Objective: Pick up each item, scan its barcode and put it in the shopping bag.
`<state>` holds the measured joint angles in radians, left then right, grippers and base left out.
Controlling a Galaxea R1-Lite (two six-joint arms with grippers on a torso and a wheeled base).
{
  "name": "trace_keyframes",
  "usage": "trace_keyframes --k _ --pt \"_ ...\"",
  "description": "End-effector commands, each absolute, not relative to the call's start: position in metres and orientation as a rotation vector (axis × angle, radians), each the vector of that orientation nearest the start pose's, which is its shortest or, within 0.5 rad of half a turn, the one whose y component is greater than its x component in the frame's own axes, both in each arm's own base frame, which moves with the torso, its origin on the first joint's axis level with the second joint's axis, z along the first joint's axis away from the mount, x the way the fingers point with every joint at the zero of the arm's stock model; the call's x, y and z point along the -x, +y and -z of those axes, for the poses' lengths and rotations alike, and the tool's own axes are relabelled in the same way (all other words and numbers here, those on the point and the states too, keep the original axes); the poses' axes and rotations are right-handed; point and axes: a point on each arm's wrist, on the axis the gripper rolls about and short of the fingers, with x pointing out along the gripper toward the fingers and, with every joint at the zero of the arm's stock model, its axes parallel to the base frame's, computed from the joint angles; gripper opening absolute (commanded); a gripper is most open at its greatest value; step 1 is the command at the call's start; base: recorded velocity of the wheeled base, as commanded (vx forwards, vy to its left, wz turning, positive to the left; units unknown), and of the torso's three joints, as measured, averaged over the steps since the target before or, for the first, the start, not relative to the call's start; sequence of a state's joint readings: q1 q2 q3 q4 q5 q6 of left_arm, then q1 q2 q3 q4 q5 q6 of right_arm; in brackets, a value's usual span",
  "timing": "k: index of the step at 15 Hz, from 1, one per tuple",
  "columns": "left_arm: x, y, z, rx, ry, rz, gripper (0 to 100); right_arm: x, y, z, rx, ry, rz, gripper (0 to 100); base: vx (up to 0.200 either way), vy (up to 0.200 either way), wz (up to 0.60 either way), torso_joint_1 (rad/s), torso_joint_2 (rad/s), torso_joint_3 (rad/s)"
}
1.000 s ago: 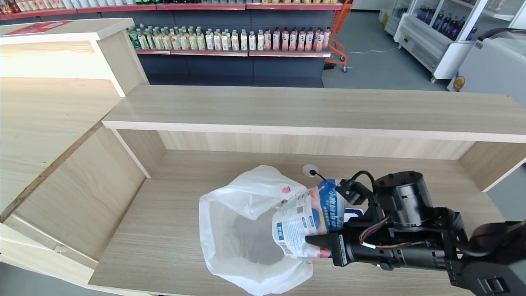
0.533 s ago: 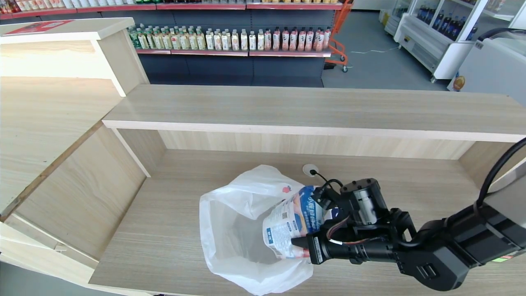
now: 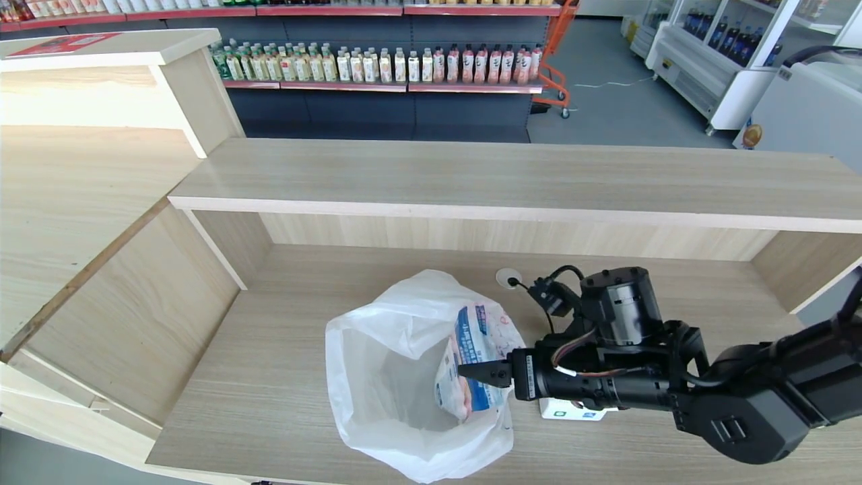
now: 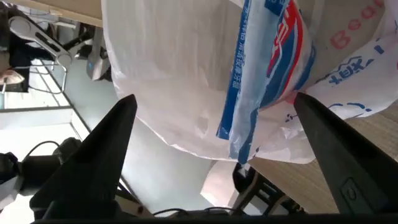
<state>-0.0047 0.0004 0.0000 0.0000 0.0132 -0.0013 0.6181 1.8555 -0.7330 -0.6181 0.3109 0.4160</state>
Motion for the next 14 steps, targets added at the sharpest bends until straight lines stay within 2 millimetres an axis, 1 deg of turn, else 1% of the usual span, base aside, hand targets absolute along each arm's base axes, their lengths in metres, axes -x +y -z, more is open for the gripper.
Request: trace_keyframes --k 1,3,4,6,7,8,9,10,11,13,14 --pt "0.023 0.000 -0.075 0.002 0.000 -0.009 100 -0.234 0.168 -0.151 -0.349 0.597 -0.790 100 0.000 0.000 0.00 0.000 0.00 0.000" --pt "0.023 0.000 -0.075 0.002 0.000 -0.009 100 -0.206 0.132 -0.168 -0.358 0.520 -0.753 100 0.000 0.000 0.00 0.000 0.00 0.000" --pt "0.023 0.000 -0.075 0.002 0.000 -0.009 100 -0.190 0.112 -0.175 -0.316 0.444 -0.705 100 0.000 0.000 0.00 0.000 0.00 0.000" --pt "0.023 0.000 -0.075 0.002 0.000 -0.009 100 -0.167 0.071 -0.178 -0.169 0.303 -0.508 100 0.000 0.000 0.00 0.000 0.00 0.000" --pt "0.023 0.000 -0.075 0.002 0.000 -0.009 100 -0.154 0.054 -0.180 -0.154 0.251 -0.417 100 0.000 0.000 0.00 0.000 0.00 0.000" --pt "0.023 0.000 -0.075 0.002 0.000 -0.009 100 -0.142 0.040 -0.181 -0.154 0.220 -0.352 100 0.000 0.000 0.00 0.000 0.00 0.000" --pt "0.023 0.000 -0.075 0.002 0.000 -0.009 100 -0.129 0.031 -0.179 -0.140 0.204 -0.302 100 0.000 0.000 0.00 0.000 0.00 0.000" --pt "0.023 0.000 -0.075 0.002 0.000 -0.009 100 -0.113 0.022 -0.169 -0.132 0.199 -0.222 100 0.000 0.000 0.00 0.000 0.00 0.000" --pt "0.023 0.000 -0.075 0.002 0.000 -0.009 100 -0.091 0.013 -0.156 -0.132 0.179 -0.153 100 0.000 0.000 0.00 0.000 0.00 0.000" --pt "0.023 0.000 -0.075 0.002 0.000 -0.009 100 -0.044 0.004 -0.126 -0.109 0.089 -0.106 100 0.000 0.000 0.00 0.000 0.00 0.000" --pt "0.023 0.000 -0.075 0.002 0.000 -0.009 100 -0.030 0.003 -0.122 -0.088 0.051 -0.087 100 0.000 0.000 0.00 0.000 0.00 0.000"
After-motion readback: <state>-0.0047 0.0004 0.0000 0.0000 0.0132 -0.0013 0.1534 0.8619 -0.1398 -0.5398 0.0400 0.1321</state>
